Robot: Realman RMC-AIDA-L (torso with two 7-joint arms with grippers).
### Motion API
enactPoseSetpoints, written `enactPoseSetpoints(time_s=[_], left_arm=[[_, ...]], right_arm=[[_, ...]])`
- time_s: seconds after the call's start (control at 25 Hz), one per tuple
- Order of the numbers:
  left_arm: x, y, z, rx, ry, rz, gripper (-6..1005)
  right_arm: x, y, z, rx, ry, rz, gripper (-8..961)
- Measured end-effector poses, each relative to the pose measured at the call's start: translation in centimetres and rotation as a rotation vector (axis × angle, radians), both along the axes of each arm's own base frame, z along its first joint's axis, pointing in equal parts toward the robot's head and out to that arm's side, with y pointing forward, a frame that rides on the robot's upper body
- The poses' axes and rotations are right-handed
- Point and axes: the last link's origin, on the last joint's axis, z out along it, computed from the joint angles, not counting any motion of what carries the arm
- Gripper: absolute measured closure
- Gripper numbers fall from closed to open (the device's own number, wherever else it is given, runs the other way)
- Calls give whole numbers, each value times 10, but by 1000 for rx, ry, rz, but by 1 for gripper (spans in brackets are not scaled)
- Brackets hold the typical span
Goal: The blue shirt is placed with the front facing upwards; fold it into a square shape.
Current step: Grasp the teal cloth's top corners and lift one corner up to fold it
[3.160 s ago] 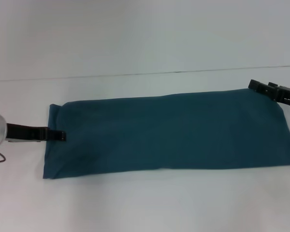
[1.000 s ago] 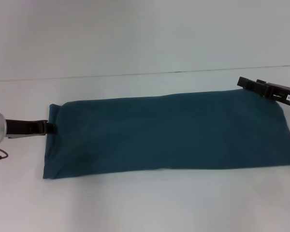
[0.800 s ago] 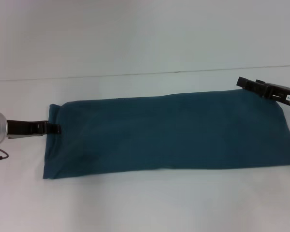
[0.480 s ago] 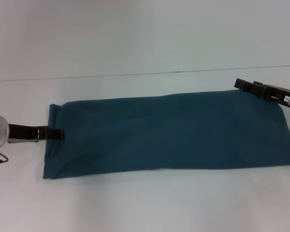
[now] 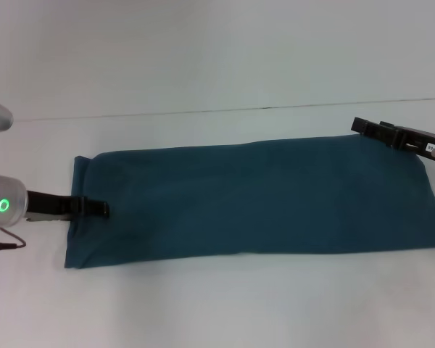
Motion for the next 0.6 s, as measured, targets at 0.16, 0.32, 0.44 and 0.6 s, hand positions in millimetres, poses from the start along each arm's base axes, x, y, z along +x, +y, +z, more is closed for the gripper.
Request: enactPoseSetpoints(time_s=[0.16,0.32,0.44,0.6], left_arm=[[5,1,-1,0,-5,-37,199],[7,2,-6,-22,-9,-58,305],[8,3,-5,-22,-7,-63,389],[9,5,2,0,6,-77,504]], right_arm=[[1,0,0,-6,-2,-7,199],[1,-1,-1,-7,-2,-8,199],[1,-1,-1,-7,-2,-8,200],[1,0,0,-5,-1,-10,200]])
